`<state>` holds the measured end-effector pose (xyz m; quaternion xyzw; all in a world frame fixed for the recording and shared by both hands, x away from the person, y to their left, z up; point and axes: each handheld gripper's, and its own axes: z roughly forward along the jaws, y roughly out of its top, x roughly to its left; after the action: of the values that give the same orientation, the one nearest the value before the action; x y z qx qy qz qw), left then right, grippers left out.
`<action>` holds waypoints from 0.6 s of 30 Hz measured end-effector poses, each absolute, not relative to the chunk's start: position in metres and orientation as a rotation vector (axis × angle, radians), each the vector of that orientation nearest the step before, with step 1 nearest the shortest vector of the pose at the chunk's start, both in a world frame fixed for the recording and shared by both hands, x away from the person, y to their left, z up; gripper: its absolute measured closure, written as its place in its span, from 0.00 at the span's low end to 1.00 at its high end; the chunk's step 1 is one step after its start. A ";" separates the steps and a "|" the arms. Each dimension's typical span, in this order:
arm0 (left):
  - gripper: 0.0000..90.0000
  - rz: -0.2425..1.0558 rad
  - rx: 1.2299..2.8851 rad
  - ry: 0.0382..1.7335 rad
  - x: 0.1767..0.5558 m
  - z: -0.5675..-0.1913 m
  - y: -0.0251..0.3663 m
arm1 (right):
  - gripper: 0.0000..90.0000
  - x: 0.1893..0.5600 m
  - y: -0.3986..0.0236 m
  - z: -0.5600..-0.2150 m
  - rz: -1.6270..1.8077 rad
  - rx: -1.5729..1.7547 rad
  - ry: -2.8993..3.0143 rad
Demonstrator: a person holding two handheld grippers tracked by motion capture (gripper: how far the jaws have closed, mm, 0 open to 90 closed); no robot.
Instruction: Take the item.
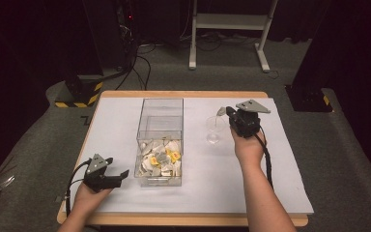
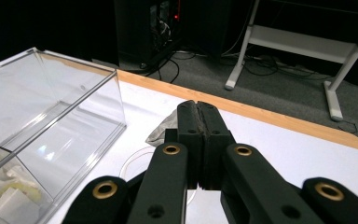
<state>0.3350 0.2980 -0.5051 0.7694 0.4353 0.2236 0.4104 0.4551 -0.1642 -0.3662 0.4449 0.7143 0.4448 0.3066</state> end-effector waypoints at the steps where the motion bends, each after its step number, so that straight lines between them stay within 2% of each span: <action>1: 0.17 0.563 1.937 1.096 0.335 -0.505 0.298 | 0.99 0.455 -0.164 -0.367 1.171 1.179 1.892; 18: 0.17 0.562 1.939 1.093 0.335 -0.505 0.298 | 0.99 0.460 -0.158 -0.386 1.111 1.193 1.941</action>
<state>0.3351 0.2982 -0.5051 0.7701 0.4343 0.2231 0.4105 0.4602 -0.1579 -0.3863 0.4493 0.7307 0.4183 0.2987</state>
